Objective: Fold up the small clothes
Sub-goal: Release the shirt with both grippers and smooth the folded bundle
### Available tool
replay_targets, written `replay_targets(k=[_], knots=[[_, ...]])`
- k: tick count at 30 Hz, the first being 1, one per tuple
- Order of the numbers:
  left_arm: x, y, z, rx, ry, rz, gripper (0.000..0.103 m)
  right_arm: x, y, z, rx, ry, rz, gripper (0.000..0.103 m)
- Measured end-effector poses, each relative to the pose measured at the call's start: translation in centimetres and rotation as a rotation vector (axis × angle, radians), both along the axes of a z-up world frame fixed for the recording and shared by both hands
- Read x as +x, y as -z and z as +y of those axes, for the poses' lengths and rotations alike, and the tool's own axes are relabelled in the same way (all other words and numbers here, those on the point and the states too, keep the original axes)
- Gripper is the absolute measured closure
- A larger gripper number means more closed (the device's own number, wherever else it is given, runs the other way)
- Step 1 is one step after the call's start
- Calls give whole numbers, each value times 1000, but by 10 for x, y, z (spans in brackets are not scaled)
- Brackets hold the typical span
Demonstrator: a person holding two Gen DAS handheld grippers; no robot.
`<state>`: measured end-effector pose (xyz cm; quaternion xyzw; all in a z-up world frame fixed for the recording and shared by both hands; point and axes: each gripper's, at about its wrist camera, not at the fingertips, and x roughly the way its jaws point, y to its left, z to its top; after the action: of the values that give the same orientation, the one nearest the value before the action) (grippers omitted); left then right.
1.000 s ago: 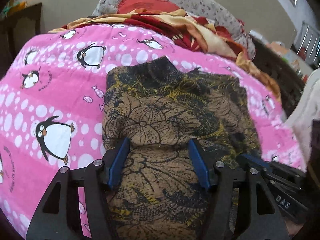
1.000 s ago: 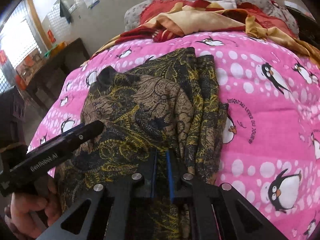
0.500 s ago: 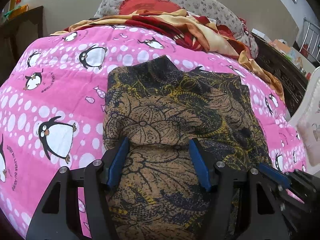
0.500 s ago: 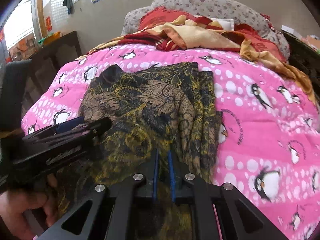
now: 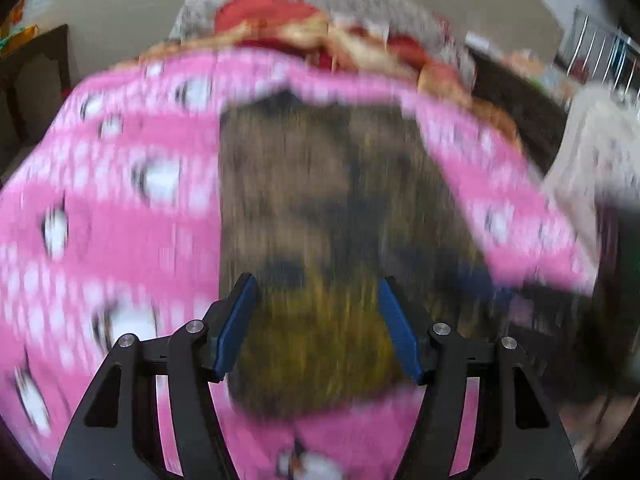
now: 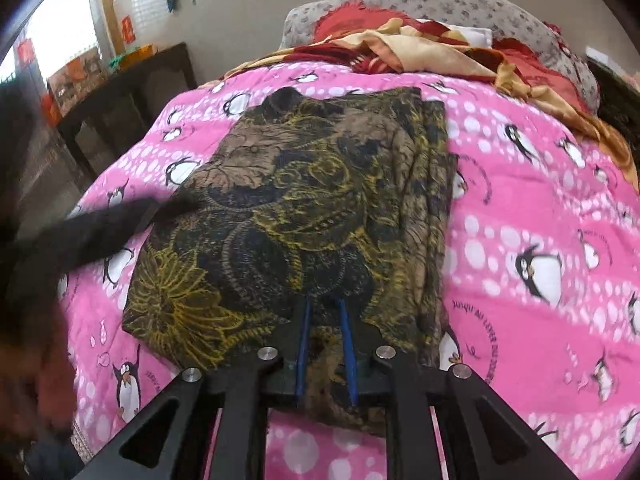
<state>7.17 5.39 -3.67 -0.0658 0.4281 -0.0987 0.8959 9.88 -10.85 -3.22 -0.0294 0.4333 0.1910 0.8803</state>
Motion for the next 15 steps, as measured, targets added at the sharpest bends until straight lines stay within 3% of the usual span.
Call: replay_targets(k=[2,4,6,9,12,15], knots=[[-7,11,-5,48,10,-34,40,2,3,-2,18,-7,3,88],[-3,10,-6,45,-2,-23,40,3,3,-5,39,-13,10,88],[3,-2,-4,10,-16,6,39,4,-4,-6,43,-22,33,88],[18,-40,0,-31,9,-104,39,14,-35,-9,70,-20,-19,88],[65,-68,0,15,-19,-168,36,47,-64,-9,74,55,-101,88],[135,-65,6,-24,-72,-103,36,96,-71,-3,70,142,-107,88]])
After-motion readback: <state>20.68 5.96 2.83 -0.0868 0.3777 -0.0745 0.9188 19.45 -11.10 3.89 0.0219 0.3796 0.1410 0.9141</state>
